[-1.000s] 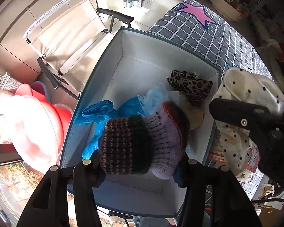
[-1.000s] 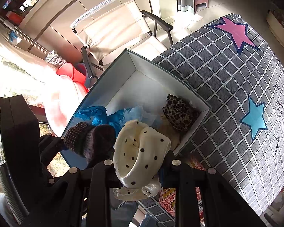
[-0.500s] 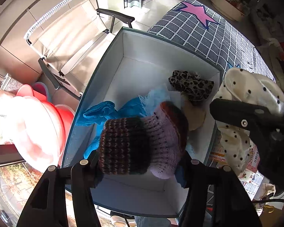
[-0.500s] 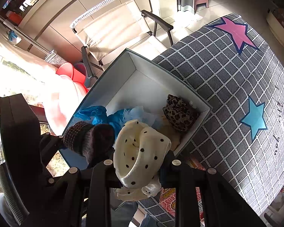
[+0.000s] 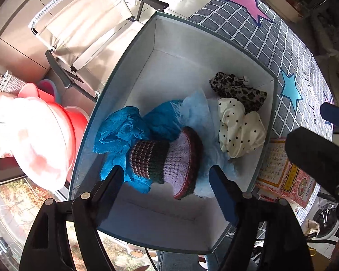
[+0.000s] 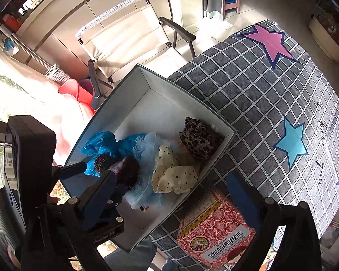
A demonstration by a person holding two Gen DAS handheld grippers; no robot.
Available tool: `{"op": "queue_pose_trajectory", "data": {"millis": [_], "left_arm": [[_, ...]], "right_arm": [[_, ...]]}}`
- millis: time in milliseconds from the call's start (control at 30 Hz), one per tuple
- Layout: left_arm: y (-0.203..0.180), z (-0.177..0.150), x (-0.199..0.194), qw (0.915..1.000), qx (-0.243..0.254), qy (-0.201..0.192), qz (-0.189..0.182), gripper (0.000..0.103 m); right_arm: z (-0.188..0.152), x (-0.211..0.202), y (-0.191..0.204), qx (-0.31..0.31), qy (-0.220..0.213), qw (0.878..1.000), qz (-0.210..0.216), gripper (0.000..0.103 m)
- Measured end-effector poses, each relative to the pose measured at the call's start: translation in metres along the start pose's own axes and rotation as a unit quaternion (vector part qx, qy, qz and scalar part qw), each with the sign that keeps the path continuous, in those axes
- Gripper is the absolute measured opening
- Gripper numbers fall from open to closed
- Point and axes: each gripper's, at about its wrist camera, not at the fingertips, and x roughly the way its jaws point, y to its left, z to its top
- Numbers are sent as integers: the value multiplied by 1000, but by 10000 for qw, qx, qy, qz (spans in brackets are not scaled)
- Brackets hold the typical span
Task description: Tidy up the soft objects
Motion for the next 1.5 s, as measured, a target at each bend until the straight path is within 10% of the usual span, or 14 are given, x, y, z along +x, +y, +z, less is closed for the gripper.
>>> {"op": "queue_pose_trajectory", "data": {"millis": [1500], "left_arm": [[-20, -25, -22, 9988, 374, -175, 273, 81]], "right_arm": [[-24, -33, -1, 122, -175, 9998, 7, 103]]}}
